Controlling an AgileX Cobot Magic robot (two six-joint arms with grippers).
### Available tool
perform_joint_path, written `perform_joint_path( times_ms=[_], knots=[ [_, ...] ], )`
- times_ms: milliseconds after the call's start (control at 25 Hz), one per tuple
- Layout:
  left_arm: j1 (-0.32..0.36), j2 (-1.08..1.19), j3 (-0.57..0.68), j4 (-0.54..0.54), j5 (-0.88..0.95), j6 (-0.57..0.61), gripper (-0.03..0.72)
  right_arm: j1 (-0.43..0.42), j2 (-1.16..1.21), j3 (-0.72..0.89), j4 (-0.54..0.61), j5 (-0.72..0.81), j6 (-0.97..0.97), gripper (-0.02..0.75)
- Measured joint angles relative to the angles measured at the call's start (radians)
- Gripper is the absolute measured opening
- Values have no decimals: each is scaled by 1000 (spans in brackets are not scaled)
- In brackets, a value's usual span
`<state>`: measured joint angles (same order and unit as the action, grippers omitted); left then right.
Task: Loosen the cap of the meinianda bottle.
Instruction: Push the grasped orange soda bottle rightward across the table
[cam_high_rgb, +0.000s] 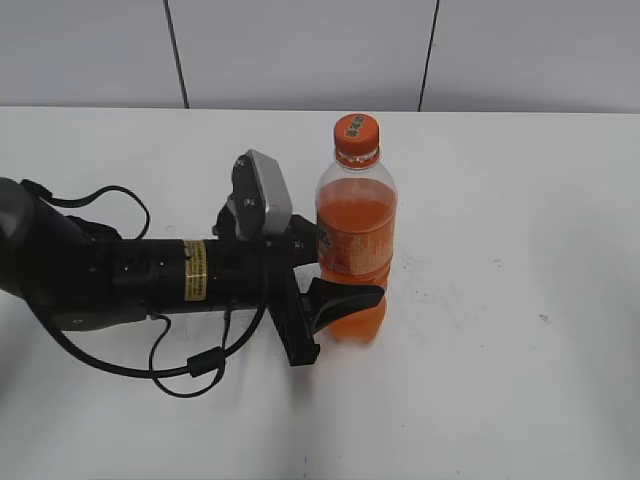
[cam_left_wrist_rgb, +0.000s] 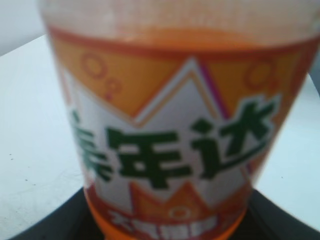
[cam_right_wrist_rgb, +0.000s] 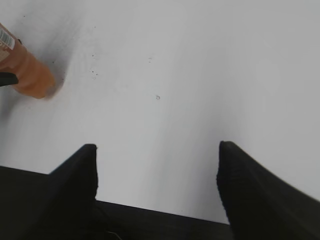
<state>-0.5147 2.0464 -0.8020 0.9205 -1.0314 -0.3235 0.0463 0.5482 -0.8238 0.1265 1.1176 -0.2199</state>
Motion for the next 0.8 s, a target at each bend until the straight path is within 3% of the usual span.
perform_joint_path(
  times_ms=[440,800],
  knots=[
    [-3,29,-9,-1,40,-22,393,0,140,-18,71,50,-52,555],
    [-3,29,-12,-5,49,-34,393,0,286,-141,131,95,-130,555]
  ],
)
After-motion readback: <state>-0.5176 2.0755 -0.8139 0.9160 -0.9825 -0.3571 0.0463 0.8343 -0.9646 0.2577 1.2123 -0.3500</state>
